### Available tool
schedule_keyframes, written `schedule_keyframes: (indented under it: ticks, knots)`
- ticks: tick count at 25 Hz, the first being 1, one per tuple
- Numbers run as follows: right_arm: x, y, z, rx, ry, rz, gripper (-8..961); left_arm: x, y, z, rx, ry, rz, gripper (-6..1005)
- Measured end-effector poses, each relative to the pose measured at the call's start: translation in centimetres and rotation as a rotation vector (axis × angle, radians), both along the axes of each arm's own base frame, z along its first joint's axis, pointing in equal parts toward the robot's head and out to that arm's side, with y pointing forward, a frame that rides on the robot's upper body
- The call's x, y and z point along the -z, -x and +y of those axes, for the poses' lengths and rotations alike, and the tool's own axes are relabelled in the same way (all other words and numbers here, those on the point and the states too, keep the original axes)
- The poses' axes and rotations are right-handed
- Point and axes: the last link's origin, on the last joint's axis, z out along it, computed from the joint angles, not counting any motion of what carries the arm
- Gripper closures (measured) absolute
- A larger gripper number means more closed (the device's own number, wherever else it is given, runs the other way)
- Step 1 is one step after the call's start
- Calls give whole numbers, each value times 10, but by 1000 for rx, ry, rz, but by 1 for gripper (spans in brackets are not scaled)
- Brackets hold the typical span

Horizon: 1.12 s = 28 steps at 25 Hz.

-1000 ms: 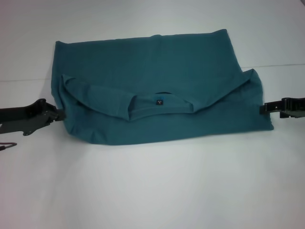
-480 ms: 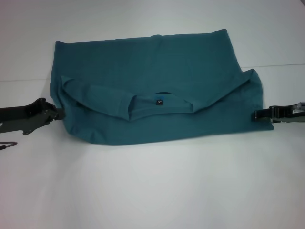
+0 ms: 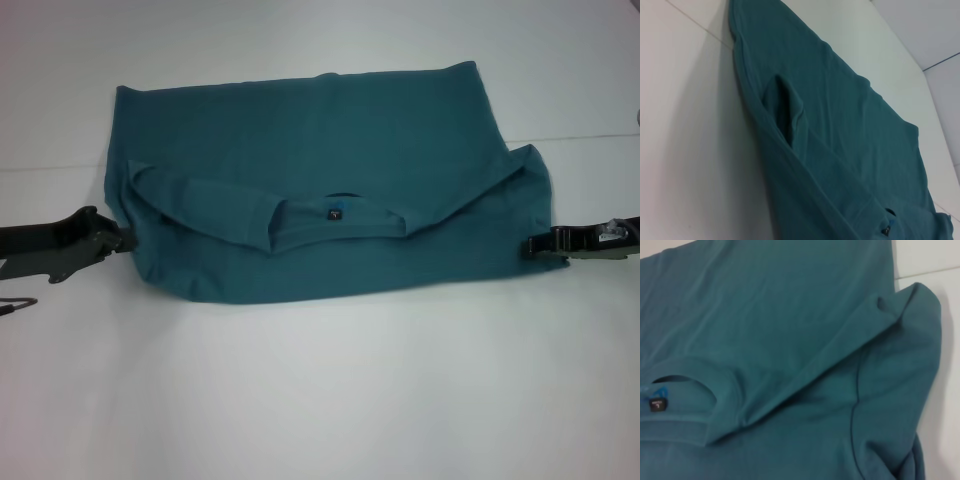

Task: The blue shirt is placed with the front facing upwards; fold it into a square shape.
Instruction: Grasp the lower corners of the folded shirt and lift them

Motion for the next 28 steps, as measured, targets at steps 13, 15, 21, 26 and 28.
schedule_keyframes:
  ticks: [13,15,21,26,28]
  knots:
    - [-18,5,-6,5,18,39,831,-1,3,-5,4,24,2,985]
    - [-22,8,-8,3,31,49,879,-3,2,-6,12,31,3,985]
    - [-26,16,-20,13,124,94,878,-7,-2,-17,67,136,55,986]
    - [-27,21,-40,34,270,131,878,-10,-3,-33,103,253,85,986]
    - [-29,22,-47,37,313,133,878,-12,-2,-43,115,289,79,986]
